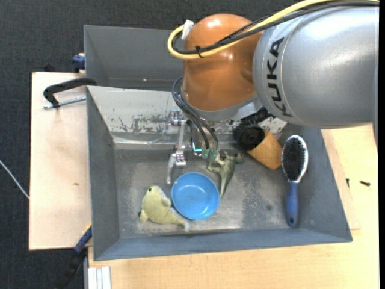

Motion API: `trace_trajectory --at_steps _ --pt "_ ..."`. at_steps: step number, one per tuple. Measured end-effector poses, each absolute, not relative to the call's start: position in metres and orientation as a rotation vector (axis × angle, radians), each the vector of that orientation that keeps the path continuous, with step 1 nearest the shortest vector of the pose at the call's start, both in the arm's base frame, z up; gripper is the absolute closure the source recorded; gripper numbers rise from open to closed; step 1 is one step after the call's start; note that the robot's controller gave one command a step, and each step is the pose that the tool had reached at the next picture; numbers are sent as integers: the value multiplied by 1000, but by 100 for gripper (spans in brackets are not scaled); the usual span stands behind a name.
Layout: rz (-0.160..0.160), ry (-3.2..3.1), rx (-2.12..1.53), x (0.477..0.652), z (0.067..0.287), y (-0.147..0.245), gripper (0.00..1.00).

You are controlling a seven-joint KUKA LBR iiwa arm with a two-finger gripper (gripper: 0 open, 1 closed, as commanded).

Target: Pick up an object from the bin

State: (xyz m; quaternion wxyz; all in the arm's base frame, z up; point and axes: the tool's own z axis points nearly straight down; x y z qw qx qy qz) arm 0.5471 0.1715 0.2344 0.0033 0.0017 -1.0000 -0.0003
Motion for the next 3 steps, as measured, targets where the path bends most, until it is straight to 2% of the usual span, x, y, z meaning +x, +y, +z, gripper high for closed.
trace_trajectory --at_steps 1,2,3 --pt "2 -3133 19 532 98 128 0" --pt "-9 -3144 -5 544 72 93 0" --pt "-3 -3159 -6 548 76 91 100"
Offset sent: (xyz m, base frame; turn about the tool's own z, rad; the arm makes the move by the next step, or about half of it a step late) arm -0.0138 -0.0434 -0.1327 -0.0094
